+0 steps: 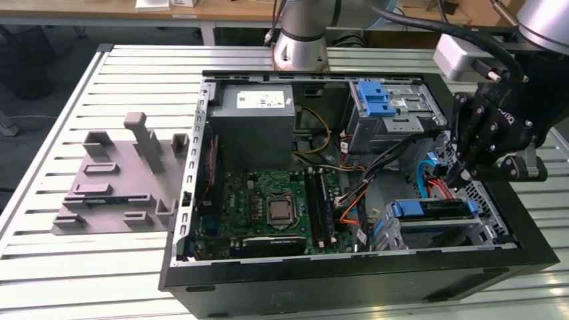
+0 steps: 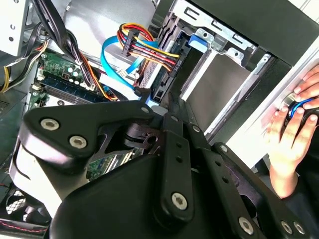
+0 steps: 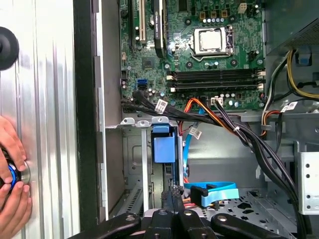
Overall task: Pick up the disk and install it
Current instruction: 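Insert the second disk wire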
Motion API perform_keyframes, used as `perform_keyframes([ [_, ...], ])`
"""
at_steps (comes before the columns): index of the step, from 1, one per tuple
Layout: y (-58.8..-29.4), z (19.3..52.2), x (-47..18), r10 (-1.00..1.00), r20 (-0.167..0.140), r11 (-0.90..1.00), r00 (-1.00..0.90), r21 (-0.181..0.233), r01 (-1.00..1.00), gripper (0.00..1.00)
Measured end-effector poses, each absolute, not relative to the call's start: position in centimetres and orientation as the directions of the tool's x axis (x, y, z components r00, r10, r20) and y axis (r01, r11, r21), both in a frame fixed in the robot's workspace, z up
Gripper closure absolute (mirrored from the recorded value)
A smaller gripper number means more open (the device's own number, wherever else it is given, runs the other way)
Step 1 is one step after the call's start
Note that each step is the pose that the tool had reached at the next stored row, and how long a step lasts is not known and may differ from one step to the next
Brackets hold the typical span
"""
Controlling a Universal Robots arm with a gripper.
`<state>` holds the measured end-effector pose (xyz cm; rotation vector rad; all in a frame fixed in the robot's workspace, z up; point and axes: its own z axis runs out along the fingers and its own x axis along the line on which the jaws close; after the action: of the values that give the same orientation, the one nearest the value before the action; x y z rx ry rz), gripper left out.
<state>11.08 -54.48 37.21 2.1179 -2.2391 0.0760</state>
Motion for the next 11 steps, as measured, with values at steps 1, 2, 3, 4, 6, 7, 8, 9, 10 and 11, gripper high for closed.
perform_keyframes([
  [1,-54.47,37.23,11.08,-0.996,0.076,0.056,-0.055,0.004,-0.998,0.89],
  [2,-54.45,37.26,11.07,-0.996,0.076,0.056,-0.055,0.004,-0.998,0.89],
  [3,-54.43,37.29,11.07,-0.996,0.077,0.056,-0.055,0.004,-0.998,0.89],
  [4,-54.41,37.30,11.07,-0.996,0.077,0.056,-0.055,0.004,-0.998,0.89],
  [6,-54.34,37.35,11.07,-0.996,0.077,0.056,-0.055,0.004,-0.998,0.89],
  [7,-54.31,37.35,11.07,-0.996,0.076,0.056,-0.055,0.004,-0.998,0.89],
  [8,-54.26,37.36,11.07,-0.996,0.076,0.056,-0.055,0.004,-0.998,0.89],
  [9,-54.21,37.36,11.07,-0.996,0.076,0.056,-0.055,0.004,-0.998,0.89],
  [10,-54.14,37.36,11.07,-0.996,0.076,0.056,-0.055,0.004,-0.998,0.89],
  [11,-54.07,37.36,11.07,-0.996,0.076,0.056,-0.055,0.004,-0.998,0.89],
])
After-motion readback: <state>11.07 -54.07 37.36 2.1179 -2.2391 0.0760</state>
